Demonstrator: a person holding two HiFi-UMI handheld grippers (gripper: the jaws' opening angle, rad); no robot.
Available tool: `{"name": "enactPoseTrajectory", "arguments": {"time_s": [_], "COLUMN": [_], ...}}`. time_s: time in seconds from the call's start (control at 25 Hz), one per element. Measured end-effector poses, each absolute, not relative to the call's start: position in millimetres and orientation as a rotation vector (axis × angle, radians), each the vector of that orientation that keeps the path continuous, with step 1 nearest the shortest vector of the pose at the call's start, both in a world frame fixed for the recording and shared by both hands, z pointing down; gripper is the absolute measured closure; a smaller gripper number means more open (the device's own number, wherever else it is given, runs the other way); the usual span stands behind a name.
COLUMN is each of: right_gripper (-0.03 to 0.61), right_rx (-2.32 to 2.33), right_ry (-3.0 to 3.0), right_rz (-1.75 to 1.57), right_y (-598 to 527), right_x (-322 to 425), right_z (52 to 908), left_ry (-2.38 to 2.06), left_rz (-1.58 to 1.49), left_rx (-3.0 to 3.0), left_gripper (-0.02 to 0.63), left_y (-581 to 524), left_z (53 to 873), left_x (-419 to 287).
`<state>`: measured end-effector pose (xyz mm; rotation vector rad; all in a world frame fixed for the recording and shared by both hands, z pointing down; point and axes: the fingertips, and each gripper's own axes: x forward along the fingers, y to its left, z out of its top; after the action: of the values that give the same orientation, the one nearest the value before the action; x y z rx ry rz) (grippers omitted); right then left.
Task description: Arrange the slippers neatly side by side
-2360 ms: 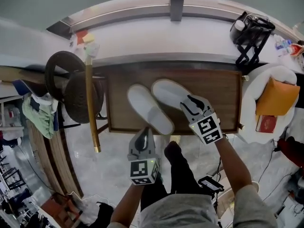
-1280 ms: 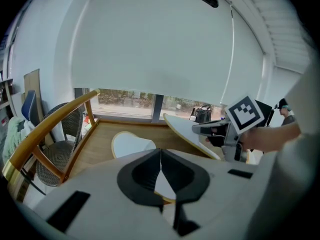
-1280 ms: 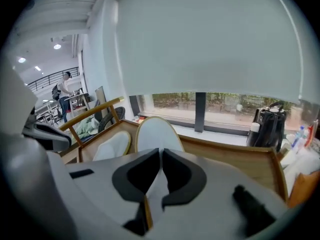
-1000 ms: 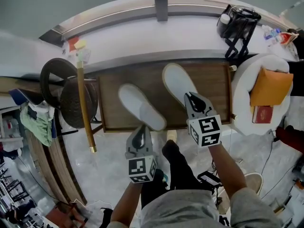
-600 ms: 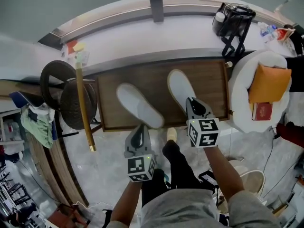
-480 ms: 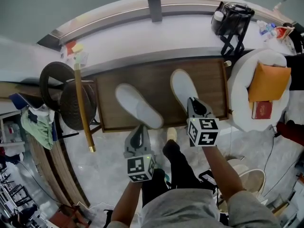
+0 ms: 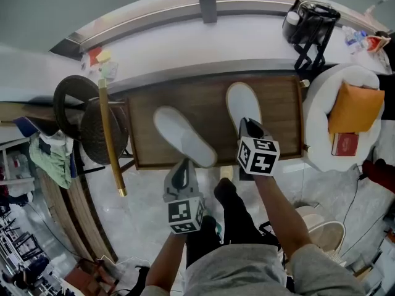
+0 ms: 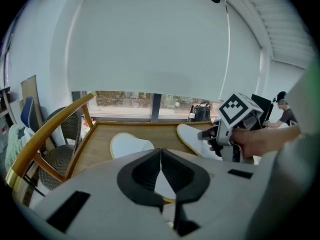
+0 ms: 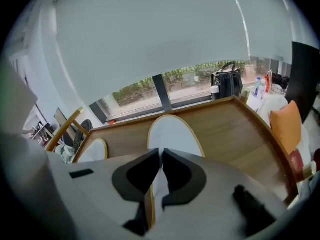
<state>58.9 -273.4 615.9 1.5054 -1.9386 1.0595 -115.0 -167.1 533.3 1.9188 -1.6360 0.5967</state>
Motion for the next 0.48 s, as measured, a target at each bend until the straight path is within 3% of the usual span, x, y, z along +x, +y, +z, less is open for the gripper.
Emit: {"name": "enactPoseTrajectory", "arguments": {"time_s": [0.4,0.44,0.48], "right_gripper": [0.538,0.53,0.478], "right_rx": [1.371,1.35,1.332], "right_ry": [-1.975,-1.983,-1.994], "right_rz": [0.999,0.979,0.954], "right_y": [-275.2,-275.1,-274.5], "right_x": [30.3,29.3,28.5], "right_z": [626.9,626.0,624.0], "left_ry": [-1.678,-1.679,-1.677], "left_rz": [0.609,0.612,0.614], "left_rx": [1.863,1.859,1.857], "left_gripper": [0.598,0.598,0.597], "left_y": [-177.8,-179.2,-180.6], "left_z": [540.6,541.8,543.3], "left_x": [-129.0,-129.5,-129.8]}}
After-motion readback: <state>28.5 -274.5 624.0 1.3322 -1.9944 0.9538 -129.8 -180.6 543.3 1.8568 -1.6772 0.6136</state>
